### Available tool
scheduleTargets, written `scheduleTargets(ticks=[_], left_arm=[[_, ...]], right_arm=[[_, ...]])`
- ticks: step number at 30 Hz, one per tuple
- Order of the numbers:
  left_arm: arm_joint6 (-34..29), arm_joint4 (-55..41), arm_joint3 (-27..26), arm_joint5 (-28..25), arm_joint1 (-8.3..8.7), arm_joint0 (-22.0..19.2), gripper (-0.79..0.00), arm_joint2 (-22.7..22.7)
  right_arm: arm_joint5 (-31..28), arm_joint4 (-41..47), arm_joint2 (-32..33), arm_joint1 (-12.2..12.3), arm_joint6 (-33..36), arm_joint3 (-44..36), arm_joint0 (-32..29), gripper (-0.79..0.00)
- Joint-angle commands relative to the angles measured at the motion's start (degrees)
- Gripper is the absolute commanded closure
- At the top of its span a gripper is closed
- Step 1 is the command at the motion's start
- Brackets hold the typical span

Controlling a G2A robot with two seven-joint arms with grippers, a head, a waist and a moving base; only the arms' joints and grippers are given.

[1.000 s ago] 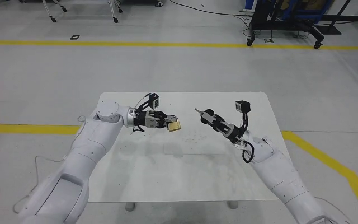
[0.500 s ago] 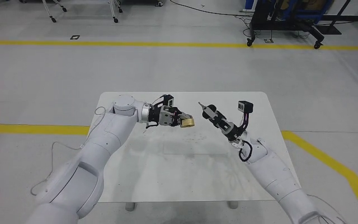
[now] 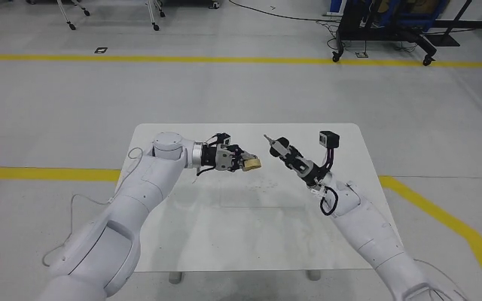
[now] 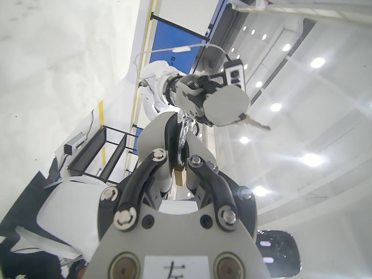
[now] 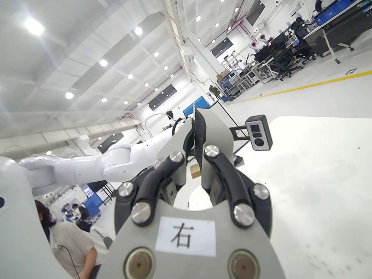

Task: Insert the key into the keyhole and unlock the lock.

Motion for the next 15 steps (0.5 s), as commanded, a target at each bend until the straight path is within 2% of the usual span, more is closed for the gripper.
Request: scheduleTargets(ticks=[1,3,6,8,15], left_arm=[[0.8,0.7,-0.2,2.4,-0.29,-0.1,0.000,0.4],[1.0,0.6,-0.2,4.5,-0.66,-0.3,0.000,0.7],[0.8,0.7,0.4,6.8,-1.29,-0.6,0.000,1.3],[0.9,0.7,1.0,7.4,-1.68,-0.9,0.000,1.4],[1.1,1.2,1.5,7.4,-1.98,-1.3,0.000,1.7]], right_arm=[[-1.2,-11.7,2.8,0.4,-2.5,-3.5,-0.8,0.000],[-0.4,-23.7,6.7,0.9,-6.9,-7.9,-3.5,0.000],[6.8,-42.6,11.3,1.3,-14.4,-16.9,-9.1,0.000],[12.4,-50.0,12.9,1.4,-18.8,-21.1,-12.9,0.000],[12.4,-50.0,12.9,1.4,-18.8,-21.1,-12.9,0.000]])
